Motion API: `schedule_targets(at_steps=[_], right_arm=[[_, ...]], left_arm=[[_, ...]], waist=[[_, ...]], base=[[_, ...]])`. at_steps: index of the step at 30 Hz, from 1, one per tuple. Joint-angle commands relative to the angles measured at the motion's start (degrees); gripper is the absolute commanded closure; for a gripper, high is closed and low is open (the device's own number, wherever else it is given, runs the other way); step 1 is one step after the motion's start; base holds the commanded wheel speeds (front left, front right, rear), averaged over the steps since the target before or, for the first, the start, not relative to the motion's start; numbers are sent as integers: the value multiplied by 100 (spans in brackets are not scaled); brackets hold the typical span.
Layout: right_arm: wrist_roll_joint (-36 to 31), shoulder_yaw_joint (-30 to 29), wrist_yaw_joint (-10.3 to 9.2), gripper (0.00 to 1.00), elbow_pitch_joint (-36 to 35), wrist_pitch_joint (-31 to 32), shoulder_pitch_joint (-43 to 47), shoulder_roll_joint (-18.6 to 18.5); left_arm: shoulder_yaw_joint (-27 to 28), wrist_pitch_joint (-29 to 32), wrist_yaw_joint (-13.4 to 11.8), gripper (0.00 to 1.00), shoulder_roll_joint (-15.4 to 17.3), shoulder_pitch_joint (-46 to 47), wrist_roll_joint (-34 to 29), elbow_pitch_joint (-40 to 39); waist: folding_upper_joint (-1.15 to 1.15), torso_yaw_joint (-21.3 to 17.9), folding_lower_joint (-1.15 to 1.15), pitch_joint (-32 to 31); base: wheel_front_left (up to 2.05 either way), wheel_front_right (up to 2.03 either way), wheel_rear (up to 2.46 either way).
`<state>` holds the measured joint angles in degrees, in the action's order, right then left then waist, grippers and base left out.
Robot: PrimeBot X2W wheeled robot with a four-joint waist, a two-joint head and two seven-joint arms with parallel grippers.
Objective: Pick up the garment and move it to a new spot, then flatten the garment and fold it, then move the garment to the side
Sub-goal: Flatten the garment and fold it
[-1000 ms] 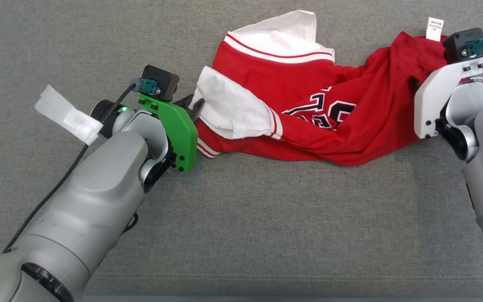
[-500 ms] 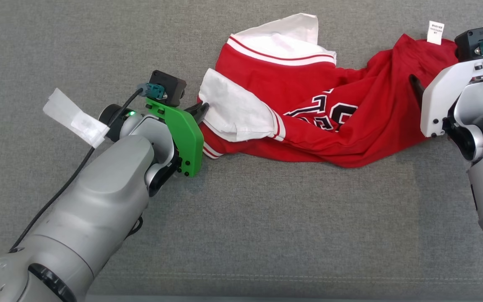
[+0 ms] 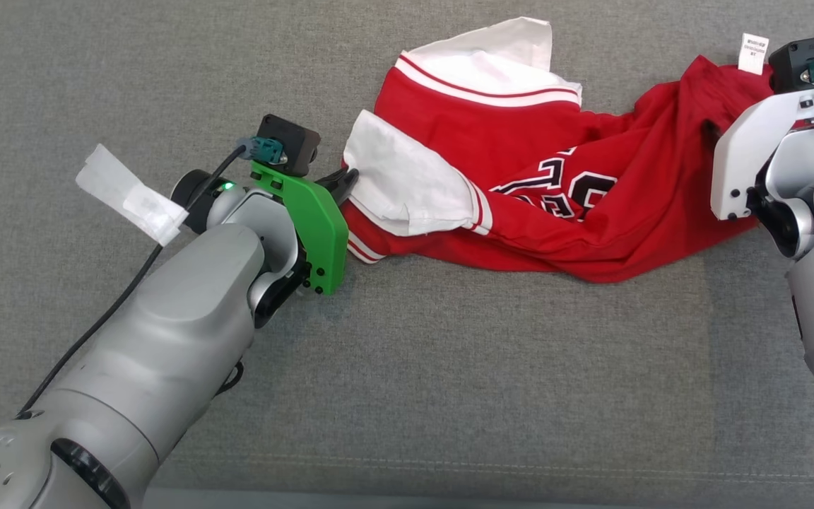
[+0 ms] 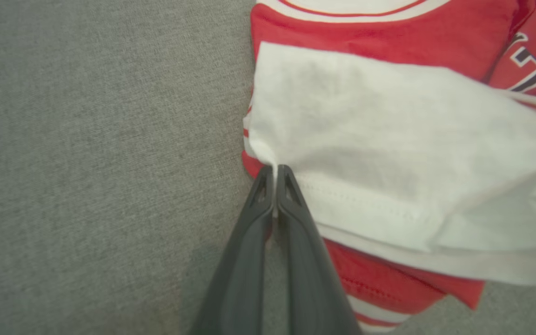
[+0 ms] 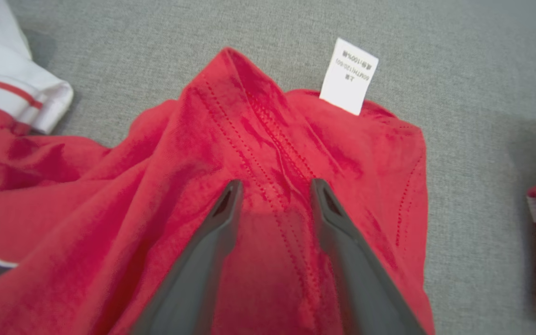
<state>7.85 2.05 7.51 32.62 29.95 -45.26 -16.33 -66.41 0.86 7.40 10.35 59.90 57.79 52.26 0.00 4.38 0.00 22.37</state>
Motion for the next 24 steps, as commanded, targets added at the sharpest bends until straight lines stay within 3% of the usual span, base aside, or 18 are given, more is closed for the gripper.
schedule_targets(at_steps=[1, 5, 8, 10, 12, 15, 17, 24], right_arm=[[-40, 3, -5, 41, 51, -28, -62, -12], [-46, 15, -5, 41, 191, -78, -163, -30], [-39, 66, -5, 53, 312, -28, -211, -14], [-41, 88, -5, 55, 332, -22, -223, -11], [-43, 114, -5, 66, 382, -25, -247, -13], [-63, 197, -5, 93, 414, -56, -243, -32], [-33, 233, -5, 100, 388, -77, -220, -37], [140, 141, -5, 100, 260, -289, -209, -35]], left_arm=[[-12, -37, 12, 100, -2, 109, 45, 4], [-63, -43, 12, 100, -10, 158, 84, 12], [-102, -45, 12, 100, -16, 182, 113, 18], [-112, -49, 12, 100, -14, 186, 134, 23], [-132, -50, 12, 100, -10, 198, 153, 32], [-165, -74, 12, 100, 3, 217, 200, 68], [-184, -80, 12, 100, 7, 220, 197, 79], [-97, -293, 12, 100, 51, 238, 363, 112]], waist=[[0, 11, 0, 24], [0, 35, 0, 87], [0, 49, 0, 117], [0, 51, 0, 123], [0, 52, 0, 136], [0, 40, 0, 138], [0, 31, 0, 123], [0, 10, 0, -10]], base=[[0, 0, 0], [0, 0, 0], [0, 0, 0], [0, 0, 0], [0, 0, 0], [0, 0, 0], [0, 0, 0], [0, 0, 0]])
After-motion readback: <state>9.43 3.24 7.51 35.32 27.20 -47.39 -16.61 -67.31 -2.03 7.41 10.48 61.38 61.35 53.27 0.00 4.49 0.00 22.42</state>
